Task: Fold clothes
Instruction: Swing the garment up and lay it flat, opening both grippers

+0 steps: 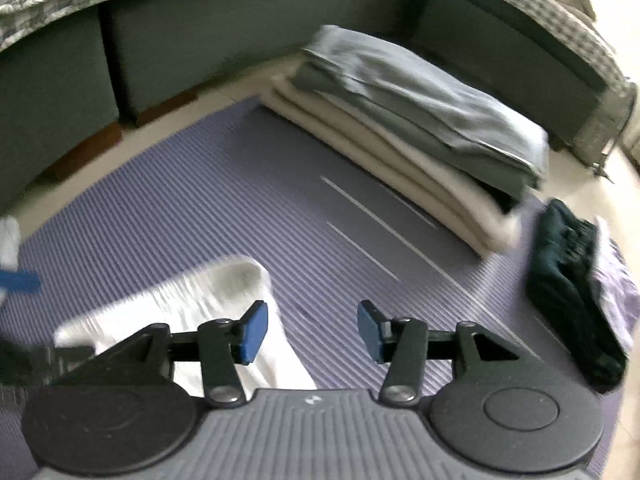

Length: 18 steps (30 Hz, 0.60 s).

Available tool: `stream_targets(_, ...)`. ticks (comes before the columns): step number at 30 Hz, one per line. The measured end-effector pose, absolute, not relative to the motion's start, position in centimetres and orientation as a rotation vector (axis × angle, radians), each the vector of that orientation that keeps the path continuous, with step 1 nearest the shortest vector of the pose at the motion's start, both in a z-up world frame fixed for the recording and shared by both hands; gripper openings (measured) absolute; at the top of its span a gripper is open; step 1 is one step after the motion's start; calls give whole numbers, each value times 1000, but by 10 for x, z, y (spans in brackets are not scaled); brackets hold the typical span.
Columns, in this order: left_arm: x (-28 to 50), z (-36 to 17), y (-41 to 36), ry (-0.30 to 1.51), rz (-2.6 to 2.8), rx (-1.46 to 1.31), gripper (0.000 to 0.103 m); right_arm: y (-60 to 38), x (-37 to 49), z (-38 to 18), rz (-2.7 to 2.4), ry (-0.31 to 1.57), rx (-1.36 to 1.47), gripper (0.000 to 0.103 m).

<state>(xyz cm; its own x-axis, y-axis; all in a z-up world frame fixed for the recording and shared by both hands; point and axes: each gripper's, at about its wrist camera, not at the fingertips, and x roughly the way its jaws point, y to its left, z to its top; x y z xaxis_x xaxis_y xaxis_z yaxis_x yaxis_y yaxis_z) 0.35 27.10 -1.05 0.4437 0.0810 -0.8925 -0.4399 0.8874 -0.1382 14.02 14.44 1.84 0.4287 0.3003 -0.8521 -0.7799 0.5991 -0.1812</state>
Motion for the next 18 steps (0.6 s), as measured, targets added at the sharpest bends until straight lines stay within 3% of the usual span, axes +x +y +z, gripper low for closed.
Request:
stream_targets(13, 75, -33, 227, 1040, 200, -164, 73, -30, 77, -16, 697, 1085, -721, 50)
stream_targets(16, 89, -43, 220, 1052, 204, -124, 67, -52, 61, -32, 731, 1126, -725, 49)
stream_targets(18, 100, -53, 217, 1065, 207, -114, 57, -59, 56, -43, 744, 1140, -733, 46)
